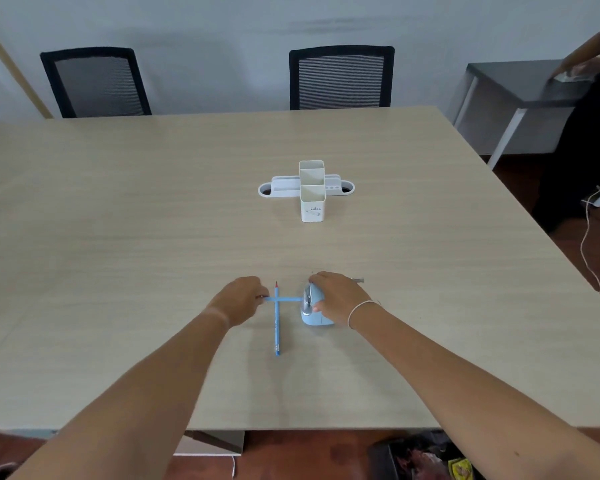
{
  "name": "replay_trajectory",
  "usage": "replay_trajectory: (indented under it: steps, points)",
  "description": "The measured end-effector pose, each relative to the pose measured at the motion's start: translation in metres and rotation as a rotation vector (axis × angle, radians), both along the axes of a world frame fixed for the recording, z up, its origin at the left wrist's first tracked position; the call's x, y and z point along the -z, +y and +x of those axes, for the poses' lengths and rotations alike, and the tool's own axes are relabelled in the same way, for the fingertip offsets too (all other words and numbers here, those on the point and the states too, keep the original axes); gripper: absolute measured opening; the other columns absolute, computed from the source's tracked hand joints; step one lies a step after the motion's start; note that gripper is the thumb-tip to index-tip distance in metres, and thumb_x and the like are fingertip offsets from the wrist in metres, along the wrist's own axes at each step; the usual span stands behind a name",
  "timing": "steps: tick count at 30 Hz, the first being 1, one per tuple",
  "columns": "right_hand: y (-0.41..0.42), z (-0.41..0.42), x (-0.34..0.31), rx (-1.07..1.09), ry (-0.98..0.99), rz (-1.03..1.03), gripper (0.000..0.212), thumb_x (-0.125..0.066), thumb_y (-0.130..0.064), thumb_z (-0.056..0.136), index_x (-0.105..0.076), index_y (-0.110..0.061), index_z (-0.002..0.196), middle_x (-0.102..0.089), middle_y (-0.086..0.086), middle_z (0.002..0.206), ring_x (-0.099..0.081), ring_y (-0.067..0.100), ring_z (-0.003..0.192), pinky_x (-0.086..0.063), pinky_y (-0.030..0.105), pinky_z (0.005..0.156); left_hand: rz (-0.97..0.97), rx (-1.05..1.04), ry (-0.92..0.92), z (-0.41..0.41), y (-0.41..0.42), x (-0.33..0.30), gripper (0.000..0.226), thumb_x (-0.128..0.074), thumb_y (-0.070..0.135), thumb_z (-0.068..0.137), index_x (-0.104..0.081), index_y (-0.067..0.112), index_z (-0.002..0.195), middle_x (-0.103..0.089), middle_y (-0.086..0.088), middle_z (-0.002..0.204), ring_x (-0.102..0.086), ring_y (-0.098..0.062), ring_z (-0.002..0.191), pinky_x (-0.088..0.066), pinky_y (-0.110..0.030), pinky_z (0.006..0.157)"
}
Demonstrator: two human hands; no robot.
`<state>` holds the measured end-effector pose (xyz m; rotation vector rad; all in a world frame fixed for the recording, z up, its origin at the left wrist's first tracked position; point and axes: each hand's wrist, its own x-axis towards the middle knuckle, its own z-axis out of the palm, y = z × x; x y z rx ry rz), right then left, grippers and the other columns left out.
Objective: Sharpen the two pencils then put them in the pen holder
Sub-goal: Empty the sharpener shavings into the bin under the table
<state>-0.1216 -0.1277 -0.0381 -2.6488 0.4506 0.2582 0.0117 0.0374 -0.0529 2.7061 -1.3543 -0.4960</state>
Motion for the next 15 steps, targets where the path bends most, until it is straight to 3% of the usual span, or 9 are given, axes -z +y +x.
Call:
replay_trajectory:
  steps: [5, 9, 15]
  points:
    - [0.0, 0.003, -0.001, -0.003, 0.016, -0.013, 0.041, -0.06, -0.015, 0.082, -0.048, -0.01, 0.122, -0.051, 0.005, 0.128, -0.044, 0.025, 0.121, -0.041, 0.038, 0.096, -0.017, -0.167, -0.04, 0.029, 0.042, -0.009, 0.028, -0.047, 0.014, 0.096, -0.066, 0.011, 0.116, -0.062, -0.014, 0.11, -0.056, -0.029, 0.106, -0.041, -0.034, 0.09]
    - [0.001, 0.004, 0.0, -0.021, 0.019, -0.035, 0.037, -0.06, -0.013, 0.082, -0.049, -0.008, 0.117, -0.053, 0.006, 0.125, -0.047, 0.026, 0.118, -0.042, 0.036, 0.093, -0.155, -0.356, 0.066, 0.017, 0.037, -0.003, 0.025, -0.055, 0.012, 0.091, -0.069, 0.008, 0.111, -0.063, -0.015, 0.108, -0.058, -0.028, 0.101, -0.04, -0.027, 0.083]
    - [0.0, 0.003, 0.002, -0.017, -0.001, -0.038, 0.035, -0.059, -0.011, 0.081, -0.051, -0.008, 0.115, -0.055, 0.008, 0.121, -0.049, 0.028, 0.115, -0.042, 0.036, 0.091, -0.268, -0.658, 0.314, -0.007, 0.021, 0.012, 0.015, -0.059, 0.008, 0.087, -0.072, -0.001, 0.089, -0.059, -0.007, 0.075, -0.057, -0.022, 0.072, -0.046, -0.026, 0.063]
